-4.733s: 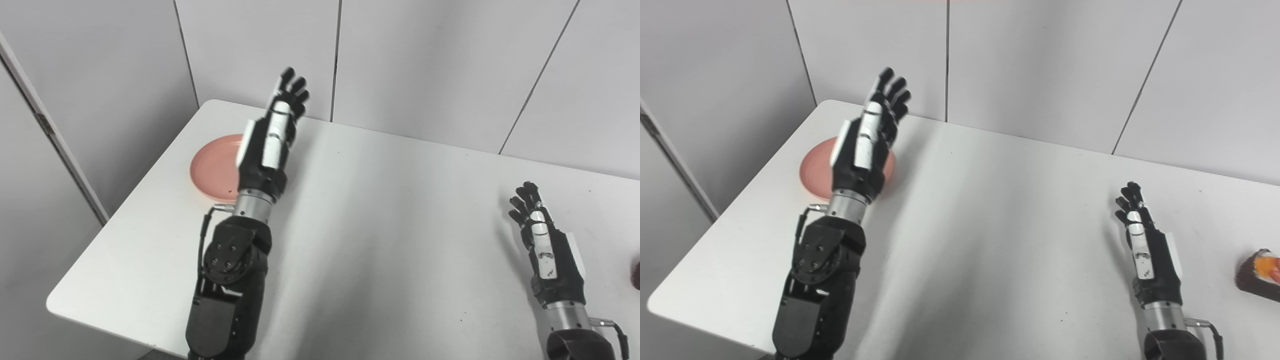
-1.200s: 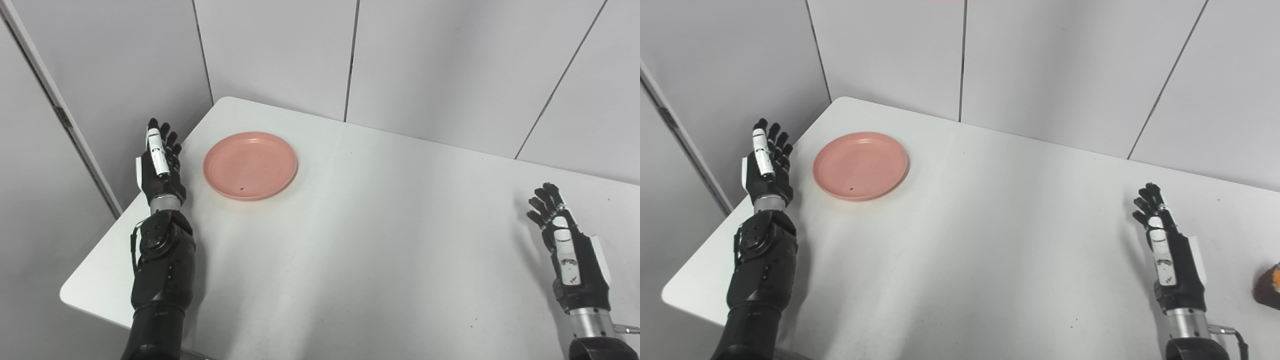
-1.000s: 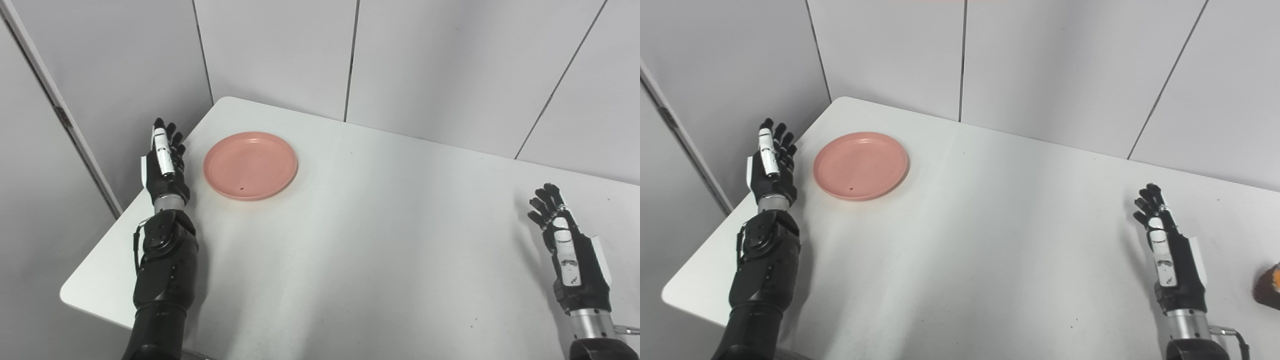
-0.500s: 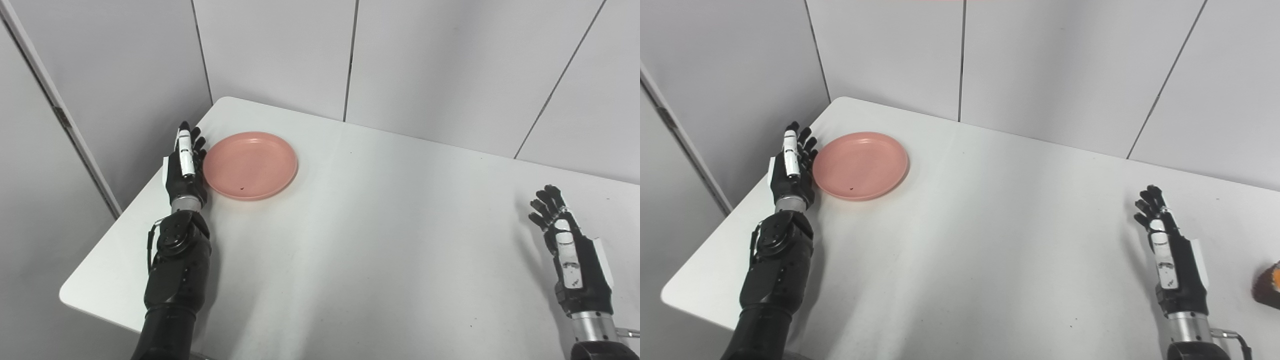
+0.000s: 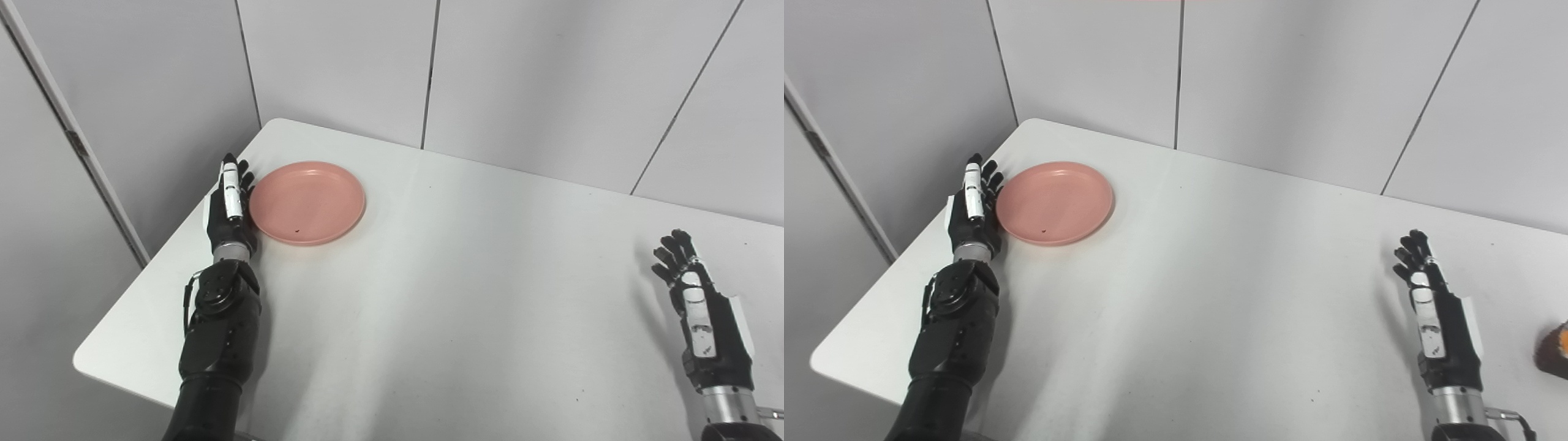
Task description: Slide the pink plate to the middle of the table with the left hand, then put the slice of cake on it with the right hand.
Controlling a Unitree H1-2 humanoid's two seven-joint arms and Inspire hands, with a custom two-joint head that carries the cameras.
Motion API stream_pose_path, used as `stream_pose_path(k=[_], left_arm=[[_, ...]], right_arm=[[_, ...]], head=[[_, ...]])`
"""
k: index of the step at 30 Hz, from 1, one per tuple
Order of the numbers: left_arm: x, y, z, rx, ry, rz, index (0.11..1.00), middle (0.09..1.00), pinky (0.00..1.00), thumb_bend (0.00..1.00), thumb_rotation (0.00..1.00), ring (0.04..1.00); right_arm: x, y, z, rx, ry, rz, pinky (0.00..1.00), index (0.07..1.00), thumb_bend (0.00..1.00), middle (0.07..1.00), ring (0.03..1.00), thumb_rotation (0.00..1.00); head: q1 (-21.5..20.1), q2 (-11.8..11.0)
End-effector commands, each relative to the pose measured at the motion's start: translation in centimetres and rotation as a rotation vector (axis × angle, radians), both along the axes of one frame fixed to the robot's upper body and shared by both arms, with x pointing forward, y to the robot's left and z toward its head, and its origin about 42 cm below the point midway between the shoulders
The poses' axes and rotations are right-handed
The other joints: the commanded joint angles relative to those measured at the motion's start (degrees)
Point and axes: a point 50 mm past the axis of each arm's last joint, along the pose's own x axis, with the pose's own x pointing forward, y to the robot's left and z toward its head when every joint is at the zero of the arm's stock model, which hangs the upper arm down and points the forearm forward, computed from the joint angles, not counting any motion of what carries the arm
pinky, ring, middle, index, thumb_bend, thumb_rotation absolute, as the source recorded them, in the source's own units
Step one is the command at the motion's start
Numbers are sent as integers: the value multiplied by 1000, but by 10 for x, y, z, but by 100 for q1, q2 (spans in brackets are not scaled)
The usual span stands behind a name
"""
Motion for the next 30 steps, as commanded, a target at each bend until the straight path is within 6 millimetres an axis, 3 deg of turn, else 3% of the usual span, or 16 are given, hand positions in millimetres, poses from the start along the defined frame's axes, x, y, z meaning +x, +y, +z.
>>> stream_pose_path(k=[1,18,30], left_arm=[[8,2,12,30,-34,-19,968,962,976,409,1000,964],[15,-31,4,46,-6,-139,936,938,958,403,1000,947],[18,-72,4,88,5,-245,925,920,924,398,1000,923]], right_arm=[[-29,1,-43,32,136,-29,918,950,339,940,925,1000],[-29,7,-40,25,139,-20,931,960,337,949,933,1000],[-32,17,-31,37,127,-3,933,950,333,947,931,1000]], head=[[-26,4],[-180,2],[-314,39]])
